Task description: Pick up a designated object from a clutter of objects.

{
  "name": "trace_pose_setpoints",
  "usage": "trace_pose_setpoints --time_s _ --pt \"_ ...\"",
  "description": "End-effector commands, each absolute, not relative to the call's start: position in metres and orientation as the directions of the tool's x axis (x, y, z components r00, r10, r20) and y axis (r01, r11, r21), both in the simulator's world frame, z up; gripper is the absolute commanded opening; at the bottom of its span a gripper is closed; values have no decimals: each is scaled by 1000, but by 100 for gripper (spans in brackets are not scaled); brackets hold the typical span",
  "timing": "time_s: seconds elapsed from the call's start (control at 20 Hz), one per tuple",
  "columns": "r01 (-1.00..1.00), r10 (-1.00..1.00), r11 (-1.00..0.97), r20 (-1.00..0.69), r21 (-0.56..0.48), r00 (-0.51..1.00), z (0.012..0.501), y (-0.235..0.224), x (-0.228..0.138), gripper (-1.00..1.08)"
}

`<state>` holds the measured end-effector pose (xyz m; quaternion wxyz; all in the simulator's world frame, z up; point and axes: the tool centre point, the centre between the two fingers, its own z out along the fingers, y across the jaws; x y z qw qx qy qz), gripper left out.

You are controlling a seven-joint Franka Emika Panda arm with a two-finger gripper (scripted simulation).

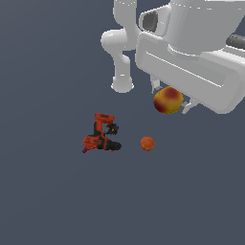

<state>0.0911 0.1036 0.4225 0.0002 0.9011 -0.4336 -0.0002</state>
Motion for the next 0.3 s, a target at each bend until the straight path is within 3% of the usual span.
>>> trace_pose_setpoints --time_s 0.0,0.25 --pt "-782 -782 -623 0 0 623 428 107 92 -100" --pt "-782 -782 -623 0 0 623 431 109 93 -100"
